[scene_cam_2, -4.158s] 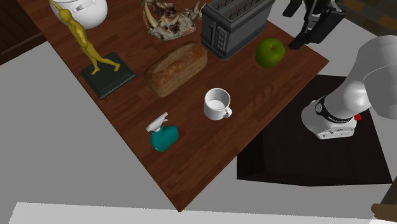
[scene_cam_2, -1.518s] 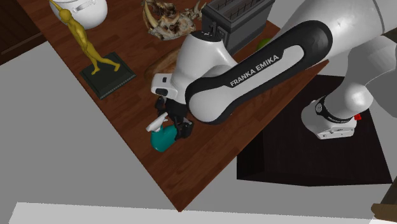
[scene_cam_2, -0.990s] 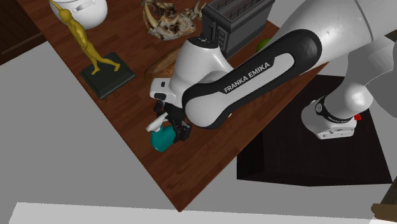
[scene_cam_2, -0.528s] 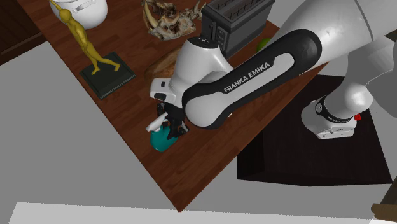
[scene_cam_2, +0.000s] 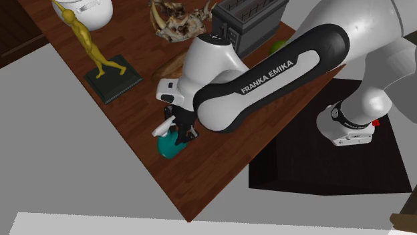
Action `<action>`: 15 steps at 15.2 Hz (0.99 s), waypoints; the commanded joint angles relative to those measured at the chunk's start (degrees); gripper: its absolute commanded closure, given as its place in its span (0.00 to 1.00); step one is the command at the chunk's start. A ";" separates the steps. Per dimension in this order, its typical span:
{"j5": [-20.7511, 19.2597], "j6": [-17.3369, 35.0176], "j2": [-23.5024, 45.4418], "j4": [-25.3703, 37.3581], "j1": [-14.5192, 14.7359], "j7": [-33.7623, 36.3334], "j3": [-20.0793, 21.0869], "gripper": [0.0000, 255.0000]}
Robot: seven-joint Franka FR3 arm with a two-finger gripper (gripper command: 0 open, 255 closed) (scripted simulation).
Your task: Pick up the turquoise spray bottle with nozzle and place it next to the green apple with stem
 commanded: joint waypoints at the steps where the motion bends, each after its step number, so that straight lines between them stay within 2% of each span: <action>1: -1.64 -1.04 -0.98 0.24 0.29 1.58 -0.62 1.00; 15: -11.27 -8.00 -7.67 2.04 1.67 11.14 -3.33 1.00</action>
